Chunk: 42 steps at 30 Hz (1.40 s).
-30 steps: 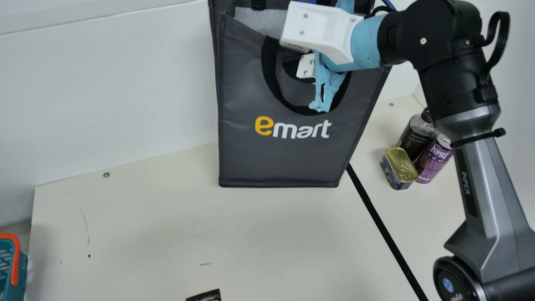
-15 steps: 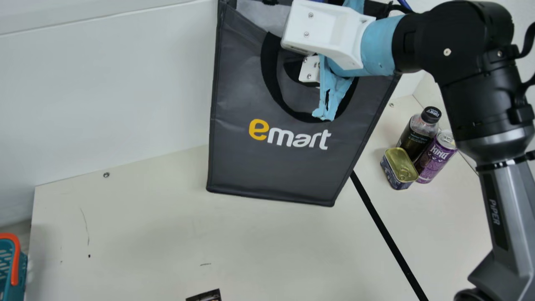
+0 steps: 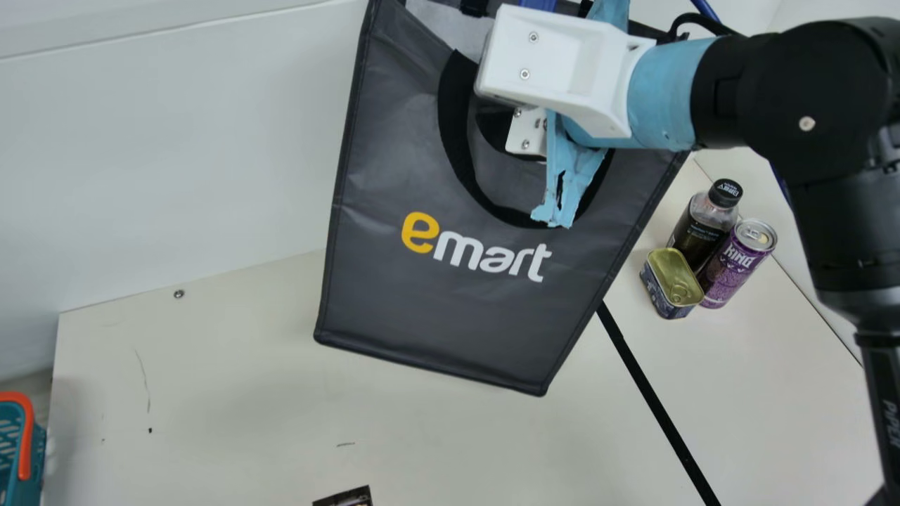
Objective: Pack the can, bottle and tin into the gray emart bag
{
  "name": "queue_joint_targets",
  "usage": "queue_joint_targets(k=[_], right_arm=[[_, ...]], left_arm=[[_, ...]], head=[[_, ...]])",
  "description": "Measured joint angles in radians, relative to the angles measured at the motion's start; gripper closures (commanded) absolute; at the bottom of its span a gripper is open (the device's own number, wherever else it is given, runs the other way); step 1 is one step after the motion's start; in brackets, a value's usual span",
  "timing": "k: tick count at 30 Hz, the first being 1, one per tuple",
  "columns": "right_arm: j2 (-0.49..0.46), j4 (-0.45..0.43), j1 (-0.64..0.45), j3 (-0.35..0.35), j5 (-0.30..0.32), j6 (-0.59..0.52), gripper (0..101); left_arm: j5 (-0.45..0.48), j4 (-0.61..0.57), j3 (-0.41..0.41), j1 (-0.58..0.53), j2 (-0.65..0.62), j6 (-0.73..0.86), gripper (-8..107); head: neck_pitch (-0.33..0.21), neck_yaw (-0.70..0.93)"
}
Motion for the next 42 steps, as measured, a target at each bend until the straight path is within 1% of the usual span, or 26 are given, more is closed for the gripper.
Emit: queue_joint_targets(k=[13,27,42], right_arm=[[-0.103,-0.062,0.073,0.078,-0.002,0.044,101],[-0.185,-0.126,0.147,0.185,-0.002,0.096,101],[-0.244,-0.134,0.211,0.315,-0.005,0.15,101]], left_arm=[[0.0,0.0,0.0,0.0,0.0,0.0,9],[0.0,0.0,0.0,0.0,0.0,0.0,9],[0.0,0.0,0.0,0.0,0.0,0.0,9]], head=[[0.0,0.0],[0.0,0.002],[0.0,0.0]])
